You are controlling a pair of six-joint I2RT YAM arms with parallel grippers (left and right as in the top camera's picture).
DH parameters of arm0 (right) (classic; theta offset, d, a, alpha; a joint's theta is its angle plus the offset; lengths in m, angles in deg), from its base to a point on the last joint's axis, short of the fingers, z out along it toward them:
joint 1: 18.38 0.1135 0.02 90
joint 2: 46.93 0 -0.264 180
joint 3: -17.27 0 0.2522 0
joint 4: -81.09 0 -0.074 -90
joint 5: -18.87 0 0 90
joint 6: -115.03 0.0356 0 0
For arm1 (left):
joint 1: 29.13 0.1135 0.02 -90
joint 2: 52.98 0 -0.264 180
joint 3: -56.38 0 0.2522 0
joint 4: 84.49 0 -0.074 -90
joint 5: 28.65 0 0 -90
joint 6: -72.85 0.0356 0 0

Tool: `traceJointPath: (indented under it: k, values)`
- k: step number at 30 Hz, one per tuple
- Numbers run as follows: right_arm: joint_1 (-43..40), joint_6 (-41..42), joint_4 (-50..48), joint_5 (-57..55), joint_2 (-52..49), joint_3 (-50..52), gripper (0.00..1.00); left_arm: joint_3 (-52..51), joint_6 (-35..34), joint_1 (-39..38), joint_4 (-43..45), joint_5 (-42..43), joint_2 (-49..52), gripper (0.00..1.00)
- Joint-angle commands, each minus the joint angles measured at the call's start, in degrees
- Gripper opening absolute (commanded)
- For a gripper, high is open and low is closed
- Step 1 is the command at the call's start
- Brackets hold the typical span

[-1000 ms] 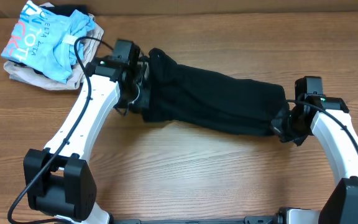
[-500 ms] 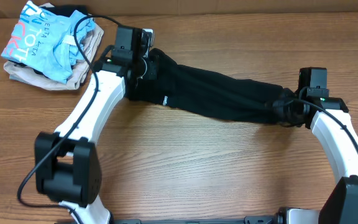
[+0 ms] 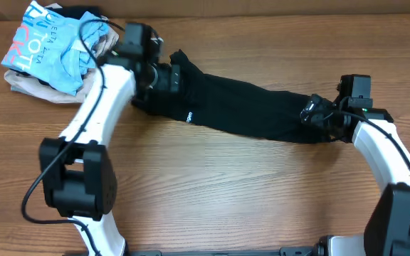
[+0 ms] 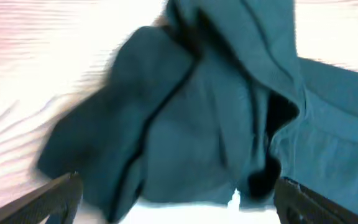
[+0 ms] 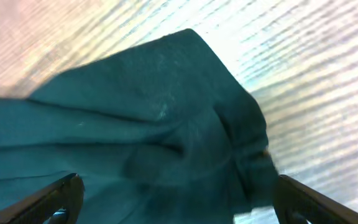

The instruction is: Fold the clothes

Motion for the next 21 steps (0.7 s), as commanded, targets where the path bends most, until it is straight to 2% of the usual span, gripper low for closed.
traceJointPath:
  k: [1, 7, 14, 16, 20, 21]
  values:
    - [-0.33, -8.07, -1.81, -0.81, -4.7, -1.18, 1.0, 11.23, -0.28, 2.78, -8.92, 0.68, -1.7, 1.0]
    - [-0.33, -8.15, -4.42, -0.81, -10.91, -1.18, 1.0, 25.94, 4.5, 4.48, -23.45, 0.35, -1.7, 1.0]
    - [-0.33, -8.13, -7.85, -2.36, -13.81, -1.14, 0.99, 30.6, 5.05, 4.55, -27.58, -2.47, -1.7, 1.0]
    - [-0.33, -8.07, -8.24, -2.34, -14.58, -1.14, 0.88, 30.53, 5.05, 4.52, -28.2, -2.73, -1.6, 1.0]
    - [-0.33, -7.48, -7.41, 0.59, -14.99, -1.16, 0.53, 30.49, 4.81, 4.55, -28.35, -2.86, -1.53, 1.0]
    - [-0.33, -7.5, -7.3, 2.08, -14.97, -1.16, 0.5, 30.49, 4.74, 4.55, -28.22, -2.82, -1.53, 1.0]
